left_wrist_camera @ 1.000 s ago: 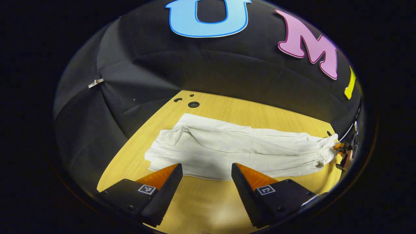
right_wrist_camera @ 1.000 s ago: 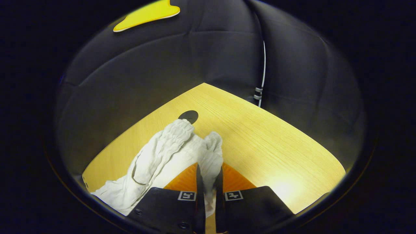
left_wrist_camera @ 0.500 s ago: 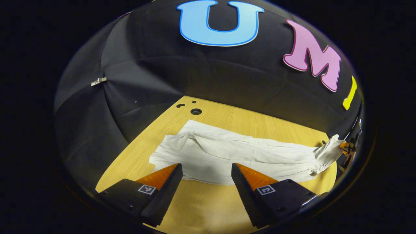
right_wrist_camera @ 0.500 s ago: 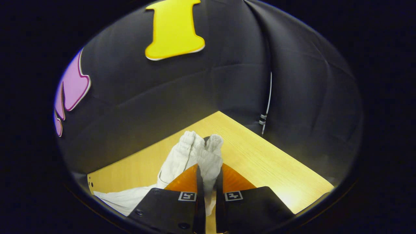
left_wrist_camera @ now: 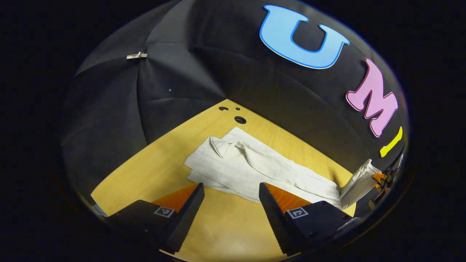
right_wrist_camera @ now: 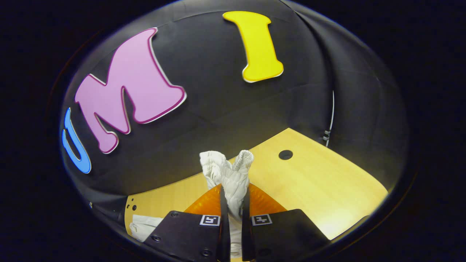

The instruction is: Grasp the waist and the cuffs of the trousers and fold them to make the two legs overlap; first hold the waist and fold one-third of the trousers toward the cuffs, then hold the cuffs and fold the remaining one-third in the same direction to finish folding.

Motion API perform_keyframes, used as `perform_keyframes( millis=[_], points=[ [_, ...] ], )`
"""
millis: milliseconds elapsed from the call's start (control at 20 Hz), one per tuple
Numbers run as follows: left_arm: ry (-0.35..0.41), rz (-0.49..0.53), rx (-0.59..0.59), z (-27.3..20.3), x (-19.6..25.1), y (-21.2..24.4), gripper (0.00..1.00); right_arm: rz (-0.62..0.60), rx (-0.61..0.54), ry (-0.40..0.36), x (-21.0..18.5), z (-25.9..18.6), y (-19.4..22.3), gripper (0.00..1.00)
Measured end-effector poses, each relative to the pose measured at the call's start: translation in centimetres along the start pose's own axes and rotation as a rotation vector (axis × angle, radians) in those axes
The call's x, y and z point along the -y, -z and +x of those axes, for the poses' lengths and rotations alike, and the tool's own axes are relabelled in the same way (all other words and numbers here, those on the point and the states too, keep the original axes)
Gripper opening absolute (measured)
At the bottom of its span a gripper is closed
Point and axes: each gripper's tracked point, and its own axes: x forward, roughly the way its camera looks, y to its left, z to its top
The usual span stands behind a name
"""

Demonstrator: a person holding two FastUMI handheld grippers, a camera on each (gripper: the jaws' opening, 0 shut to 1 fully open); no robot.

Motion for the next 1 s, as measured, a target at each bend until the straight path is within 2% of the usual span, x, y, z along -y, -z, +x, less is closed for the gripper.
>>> perform_keyframes(
  millis=[50,100,150,250,350,400,450,500,550,600,650,700,800,850,900,1000],
  points=[
    [-0.006,0.009,0.009,0.1,-1.2,-0.5,0.92,-0.004,-0.007,-0.014,-1.2,-0.2,1.0,0.16],
    [-0.011,0.008,0.015,0.1,-2.1,-1.2,0.96,-0.01,-0.016,-0.028,-2.2,-0.4,2.0,0.16],
    [-0.012,-0.001,0.022,0.3,-3.0,-1.8,0.92,-0.018,-0.025,-0.04,-3.1,-0.7,3.3,0.17],
    [-0.019,-0.025,0.039,1.0,-4.7,-2.9,0.92,-0.028,-0.059,-0.064,-5.1,-1.4,6.0,0.16],
    [-0.014,-0.058,0.065,2.3,-6.1,-4.0,0.96,-0.04,-0.093,-0.093,-6.7,-1.4,8.7,0.17],
    [-0.012,-0.075,0.062,2.9,-6.6,-4.1,0.92,-0.055,-0.103,-0.104,-7.4,-1.4,9.9,0.17],
    [-0.015,-0.092,0.05,3.6,-7.1,-3.7,0.96,-0.07,-0.115,-0.108,-8.0,-1.6,11.3,0.19],
    [-0.021,-0.11,0.035,4.4,-7.7,-3.4,0.96,-0.081,-0.131,-0.108,-8.4,-1.8,12.7,0.2],
    [-0.029,-0.128,0.021,5.2,-8.2,-3.1,0.92,-0.091,-0.153,-0.109,-8.5,-1.9,14.1,0.22],
    [-0.031,-0.146,0.006,5.8,-8.5,-2.7,0.96,-0.099,-0.175,-0.11,-8.8,-1.8,15.3,0.22],
    [-0.035,-0.16,-0.008,6.4,-8.8,-2.2,0.92,-0.108,-0.193,-0.114,-9.0,-2.1,16.5,0.24],
    [-0.041,-0.168,-0.017,6.8,-9.1,-2.0,0.96,-0.117,-0.207,-0.117,-9.2,-2.2,17.6,0.24],
    [-0.05,-0.177,-0.012,7.5,-9.2,-2.2,0.96,-0.131,-0.237,-0.123,-9.4,-2.3,19.4,0.28],
    [-0.051,-0.18,-0.007,7.9,-8.9,-2.3,0.96,-0.133,-0.257,-0.13,-9.8,-2.6,20.5,0.33],
    [-0.054,-0.178,-0.009,8.2,-8.7,-2.2,0.96,-0.14,-0.277,-0.131,-9.8,-2.8,21.6,0.29],
    [-0.064,-0.17,-0.02,9.1,-8.2,-1.9,0.96,-0.154,-0.307,-0.156,-10.2,-3.3,22.7,0.43]
  ],
)
